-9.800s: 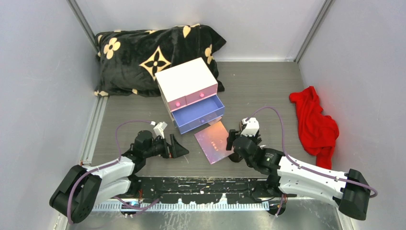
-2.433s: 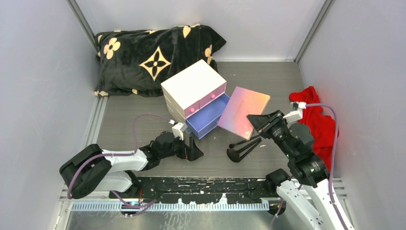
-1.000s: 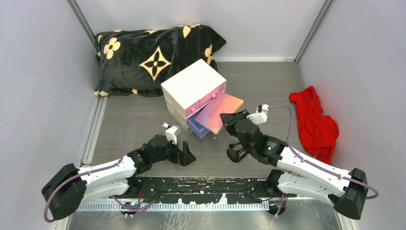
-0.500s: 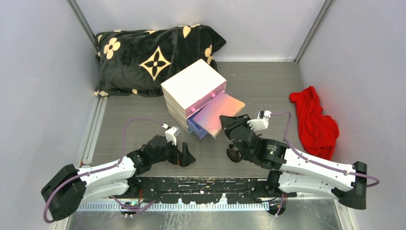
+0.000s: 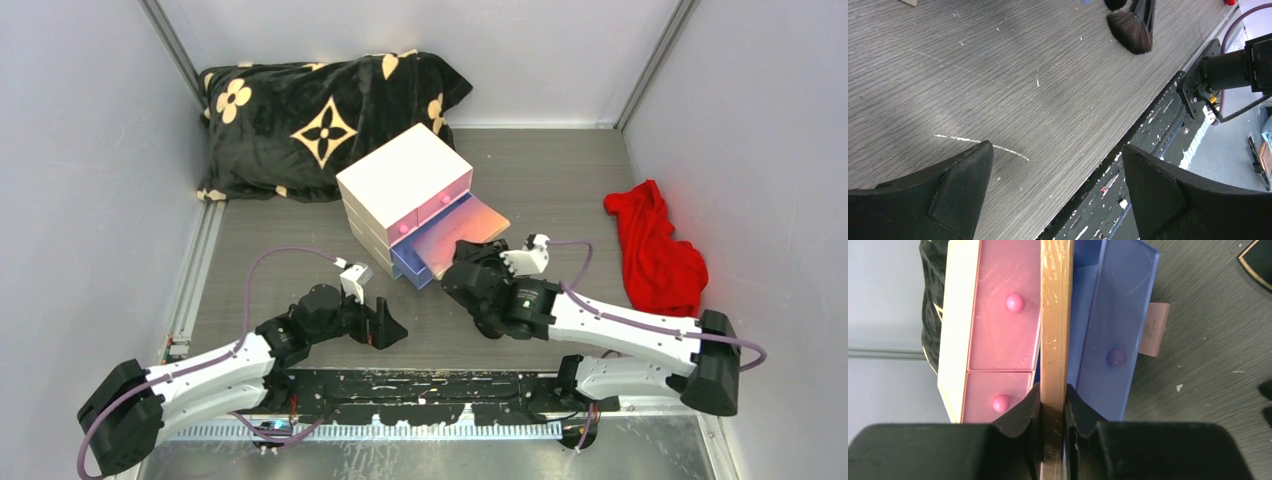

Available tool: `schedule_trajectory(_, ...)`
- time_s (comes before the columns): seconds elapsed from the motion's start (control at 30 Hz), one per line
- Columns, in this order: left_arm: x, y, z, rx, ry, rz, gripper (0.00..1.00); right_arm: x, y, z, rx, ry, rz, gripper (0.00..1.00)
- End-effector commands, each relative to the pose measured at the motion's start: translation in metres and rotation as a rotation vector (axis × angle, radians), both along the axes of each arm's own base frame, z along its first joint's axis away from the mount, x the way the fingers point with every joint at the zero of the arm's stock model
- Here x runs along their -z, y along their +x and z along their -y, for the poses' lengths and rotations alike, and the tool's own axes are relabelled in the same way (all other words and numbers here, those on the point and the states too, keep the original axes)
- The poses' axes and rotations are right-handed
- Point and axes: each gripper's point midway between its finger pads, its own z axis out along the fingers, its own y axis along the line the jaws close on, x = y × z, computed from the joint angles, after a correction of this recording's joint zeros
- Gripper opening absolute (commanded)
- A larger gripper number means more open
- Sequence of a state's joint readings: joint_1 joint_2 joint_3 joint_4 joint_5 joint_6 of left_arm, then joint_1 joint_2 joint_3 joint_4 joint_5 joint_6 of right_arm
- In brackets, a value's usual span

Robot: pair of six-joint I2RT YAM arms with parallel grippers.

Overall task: Organize the makeup
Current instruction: Place the makeup in the drawer.

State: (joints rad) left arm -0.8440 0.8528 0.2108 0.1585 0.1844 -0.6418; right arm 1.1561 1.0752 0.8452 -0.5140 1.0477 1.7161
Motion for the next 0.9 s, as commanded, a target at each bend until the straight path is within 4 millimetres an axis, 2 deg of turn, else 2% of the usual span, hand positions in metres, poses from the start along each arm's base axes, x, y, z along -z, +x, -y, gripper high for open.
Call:
schedule_trajectory(0.0, -0.009, -0.002, -0.001, 0.012, -0.022, 0.026, 1.00, -0.036, 0.016, -0.005, 0.110, 0.080, 0.089, 0.01)
schedule_trajectory(0.17, -0.014, -0.003, -0.006, 0.001, -0.020, 0.038, 1.00, -0.037, 0.025, -0.019, 0.126, 0.054, 0.093, 0.03)
schedule_trajectory(0.27, -0.016, -0.003, -0.008, 0.002, -0.007, 0.042, 1.00, -0.034, 0.031, -0.023, 0.122, 0.050, 0.080, 0.23)
schedule_trajectory(0.47, -0.018, 0.000, -0.004, 0.009, -0.002, 0.039, 1.00, -0.023, 0.041, -0.034, 0.074, 0.051, 0.046, 0.39)
schedule_trajectory(0.6, -0.021, 0.002, -0.001, 0.011, -0.004, 0.043, 1.00, -0.013, 0.051, -0.050, 0.013, 0.090, 0.004, 0.44)
schedule_trajectory(0.87, -0.017, 0.004, -0.004, -0.009, 0.014, 0.041, 1.00, -0.009, 0.060, -0.055, -0.026, 0.099, -0.007, 0.47)
